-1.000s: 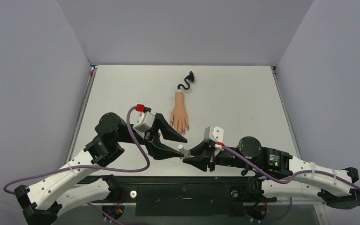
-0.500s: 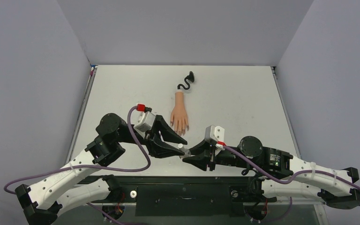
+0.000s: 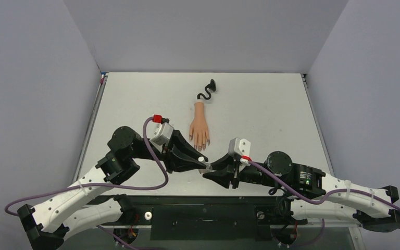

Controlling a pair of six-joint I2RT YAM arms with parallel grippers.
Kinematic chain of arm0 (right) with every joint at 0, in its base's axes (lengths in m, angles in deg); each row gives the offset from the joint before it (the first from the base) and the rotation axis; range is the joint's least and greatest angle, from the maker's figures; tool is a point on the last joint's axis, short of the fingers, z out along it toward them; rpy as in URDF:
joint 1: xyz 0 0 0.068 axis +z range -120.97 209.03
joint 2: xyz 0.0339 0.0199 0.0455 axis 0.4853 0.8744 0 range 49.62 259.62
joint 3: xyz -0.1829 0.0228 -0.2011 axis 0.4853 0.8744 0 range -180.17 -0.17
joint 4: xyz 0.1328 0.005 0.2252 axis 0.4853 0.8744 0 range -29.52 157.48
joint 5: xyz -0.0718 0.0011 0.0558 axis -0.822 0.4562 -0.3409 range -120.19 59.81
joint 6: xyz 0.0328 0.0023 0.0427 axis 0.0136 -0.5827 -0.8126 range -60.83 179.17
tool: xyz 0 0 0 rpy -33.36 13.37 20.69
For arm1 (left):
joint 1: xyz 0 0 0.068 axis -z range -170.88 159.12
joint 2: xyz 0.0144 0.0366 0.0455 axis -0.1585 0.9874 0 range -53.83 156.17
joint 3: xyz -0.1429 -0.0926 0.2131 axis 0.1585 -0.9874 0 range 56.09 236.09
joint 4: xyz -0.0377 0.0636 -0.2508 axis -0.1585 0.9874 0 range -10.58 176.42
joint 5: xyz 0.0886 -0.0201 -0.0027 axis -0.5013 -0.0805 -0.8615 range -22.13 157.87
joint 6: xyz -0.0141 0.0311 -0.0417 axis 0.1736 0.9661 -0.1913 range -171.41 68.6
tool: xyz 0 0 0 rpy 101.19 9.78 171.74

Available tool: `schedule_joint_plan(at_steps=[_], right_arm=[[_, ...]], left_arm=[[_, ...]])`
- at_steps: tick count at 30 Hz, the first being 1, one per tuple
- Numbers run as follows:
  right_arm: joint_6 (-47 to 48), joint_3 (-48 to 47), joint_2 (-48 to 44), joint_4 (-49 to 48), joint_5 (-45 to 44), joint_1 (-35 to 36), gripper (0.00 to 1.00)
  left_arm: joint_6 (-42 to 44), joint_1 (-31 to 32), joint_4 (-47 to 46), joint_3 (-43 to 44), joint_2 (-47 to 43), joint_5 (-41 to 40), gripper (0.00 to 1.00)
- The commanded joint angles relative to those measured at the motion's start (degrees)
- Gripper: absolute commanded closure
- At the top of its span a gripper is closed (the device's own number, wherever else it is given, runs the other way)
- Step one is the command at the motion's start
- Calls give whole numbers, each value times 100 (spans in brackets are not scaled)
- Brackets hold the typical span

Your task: Paint the nails

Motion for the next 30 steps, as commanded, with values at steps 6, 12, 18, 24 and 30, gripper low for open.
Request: schedule_joint_plan(at_steps=[6, 12, 18, 24, 30], right_arm=[[-191, -90, 64, -646, -1956, -33, 100], [-217, -170, 352, -686, -2917, -32, 100], [-214, -258, 560, -686, -3698, -32, 100], [-250, -258, 501, -651, -3961, -54, 100], [-245, -252, 391, -598, -3508, -89, 100]], left_arm=[[71, 39, 138, -34, 37, -1352, 94], [34, 212, 383, 123, 361, -2102, 95], [-46, 497, 696, 278, 549, -3323, 95], [-99, 550, 835, 299, 550, -3815, 95], [154, 575, 938, 291, 583, -3703, 91]])
